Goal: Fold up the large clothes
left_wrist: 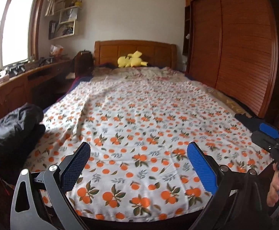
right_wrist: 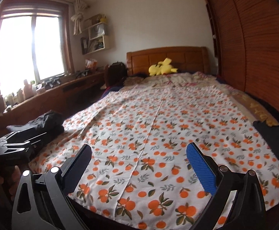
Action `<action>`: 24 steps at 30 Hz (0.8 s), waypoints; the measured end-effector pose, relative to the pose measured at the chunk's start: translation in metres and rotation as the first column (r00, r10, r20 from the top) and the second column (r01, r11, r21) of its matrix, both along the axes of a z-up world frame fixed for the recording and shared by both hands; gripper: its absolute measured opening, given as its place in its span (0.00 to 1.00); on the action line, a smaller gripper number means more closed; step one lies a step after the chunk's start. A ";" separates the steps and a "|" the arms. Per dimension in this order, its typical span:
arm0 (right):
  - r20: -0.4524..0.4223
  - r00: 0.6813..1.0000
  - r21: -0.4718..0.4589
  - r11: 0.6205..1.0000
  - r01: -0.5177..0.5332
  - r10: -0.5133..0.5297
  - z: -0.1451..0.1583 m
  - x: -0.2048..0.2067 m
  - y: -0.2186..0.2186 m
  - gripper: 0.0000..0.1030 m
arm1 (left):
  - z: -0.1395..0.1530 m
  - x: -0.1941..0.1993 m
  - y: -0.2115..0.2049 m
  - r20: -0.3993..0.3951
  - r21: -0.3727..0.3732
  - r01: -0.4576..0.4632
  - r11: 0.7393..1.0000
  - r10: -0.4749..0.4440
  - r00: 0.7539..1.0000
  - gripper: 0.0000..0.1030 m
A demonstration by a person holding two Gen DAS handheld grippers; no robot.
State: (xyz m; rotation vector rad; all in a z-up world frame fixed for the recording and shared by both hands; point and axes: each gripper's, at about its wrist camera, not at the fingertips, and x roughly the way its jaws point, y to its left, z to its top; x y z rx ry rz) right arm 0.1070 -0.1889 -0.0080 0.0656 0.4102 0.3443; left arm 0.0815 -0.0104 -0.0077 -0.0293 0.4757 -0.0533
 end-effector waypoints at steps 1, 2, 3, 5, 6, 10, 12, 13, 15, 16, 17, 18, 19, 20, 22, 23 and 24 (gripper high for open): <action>0.008 1.000 -0.003 1.000 0.004 -0.004 0.003 -0.002 -0.001 0.93 | 0.006 -0.003 -0.003 0.012 0.003 0.003 1.000 -0.003 1.000 0.99; 0.021 1.000 -0.004 1.000 0.010 -0.010 0.006 -0.006 -0.002 0.93 | 0.010 -0.006 -0.006 0.022 0.006 0.003 1.000 -0.003 1.000 0.99; 0.030 0.999 -0.002 1.000 0.016 -0.016 0.009 -0.008 -0.003 0.93 | 0.015 -0.010 -0.008 0.035 0.009 0.002 1.000 -0.003 0.999 0.99; 0.045 0.999 0.012 1.000 0.024 -0.024 0.015 -0.013 -0.006 0.93 | 0.023 -0.015 -0.010 0.051 0.016 -0.002 1.000 0.002 0.999 0.99; 0.050 0.998 0.019 0.999 0.026 -0.026 0.018 -0.016 -0.008 0.93 | 0.026 -0.017 -0.011 0.059 0.020 -0.007 1.000 0.006 0.998 0.99; 0.071 0.997 0.034 0.999 0.031 -0.034 0.025 -0.022 -0.011 0.93 | 0.037 -0.028 -0.011 0.088 0.024 -0.021 0.999 0.019 0.996 0.99; 0.072 0.997 0.040 0.999 0.028 -0.031 0.026 -0.024 -0.010 0.93 | 0.040 -0.033 -0.010 0.099 0.027 -0.028 0.999 0.025 0.995 0.99; 0.072 0.997 0.040 0.999 0.029 -0.032 0.026 -0.024 -0.010 0.93 | 0.041 -0.034 -0.010 0.100 0.028 -0.030 0.999 0.027 0.995 0.99; 0.073 0.997 0.040 0.999 0.028 -0.031 0.026 -0.024 -0.010 0.93 | 0.042 -0.035 -0.009 0.102 0.034 -0.035 0.999 0.032 0.994 0.99; 0.073 0.997 0.040 0.999 0.029 -0.032 0.026 -0.024 -0.010 0.93 | 0.041 -0.036 -0.009 0.101 0.035 -0.035 0.999 0.032 0.994 0.99; 0.073 0.997 0.040 0.999 0.029 -0.031 0.026 -0.024 -0.010 0.93 | 0.041 -0.036 -0.008 0.100 0.034 -0.035 0.999 0.032 0.995 0.99; 0.072 0.997 0.039 0.999 0.028 -0.031 0.026 -0.024 -0.010 0.93 | 0.041 -0.036 -0.008 0.098 0.034 -0.036 0.999 0.033 0.995 0.99; 0.071 0.997 0.039 0.999 0.029 -0.031 0.026 -0.025 -0.010 0.93 | 0.040 -0.036 -0.008 0.098 0.033 -0.037 0.999 0.033 0.995 0.99; 0.071 0.997 0.039 0.999 0.029 -0.032 0.026 -0.025 -0.010 0.93 | 0.040 -0.035 -0.007 0.096 0.035 -0.038 0.999 0.034 0.995 0.99; 0.071 0.997 0.038 0.999 0.029 -0.031 0.026 -0.025 -0.009 0.93 | 0.039 -0.035 -0.006 0.094 0.037 -0.038 0.999 0.034 0.995 0.99; 0.072 0.997 0.037 0.999 0.030 -0.033 0.026 -0.025 -0.009 0.93 | 0.039 -0.035 -0.006 0.092 0.037 -0.038 0.999 0.035 0.995 0.99; 0.071 0.997 0.037 0.999 0.030 -0.033 0.026 -0.025 -0.009 0.93 | 0.038 -0.035 -0.005 0.090 0.036 -0.038 0.999 0.035 0.995 0.99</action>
